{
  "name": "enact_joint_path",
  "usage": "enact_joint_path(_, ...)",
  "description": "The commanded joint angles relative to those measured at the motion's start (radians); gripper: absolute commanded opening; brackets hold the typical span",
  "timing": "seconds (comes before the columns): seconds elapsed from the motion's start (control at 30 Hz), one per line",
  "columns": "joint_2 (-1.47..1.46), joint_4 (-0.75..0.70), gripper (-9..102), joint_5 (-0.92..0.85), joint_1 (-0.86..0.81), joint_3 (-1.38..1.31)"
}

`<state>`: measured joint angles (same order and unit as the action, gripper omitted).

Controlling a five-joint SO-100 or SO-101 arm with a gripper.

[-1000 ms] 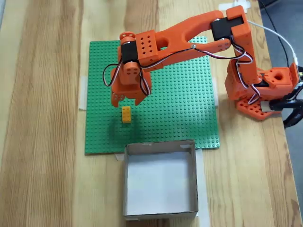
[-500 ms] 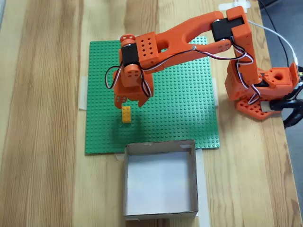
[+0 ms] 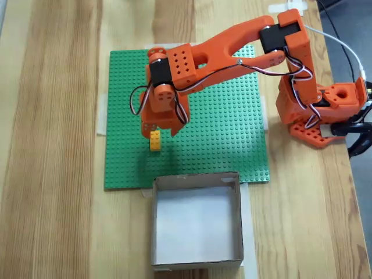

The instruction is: Pick the yellow lego block and put it in the box.

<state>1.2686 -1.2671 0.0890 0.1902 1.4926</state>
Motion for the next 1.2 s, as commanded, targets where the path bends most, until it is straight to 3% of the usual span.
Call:
enact_joint_path(0.0, 0.005, 0.008, 21, 0.008, 0.003, -0.009)
enact_joint_path(1.17, -0.038, 0.037, 23, 0.0, -0.043, -0.04)
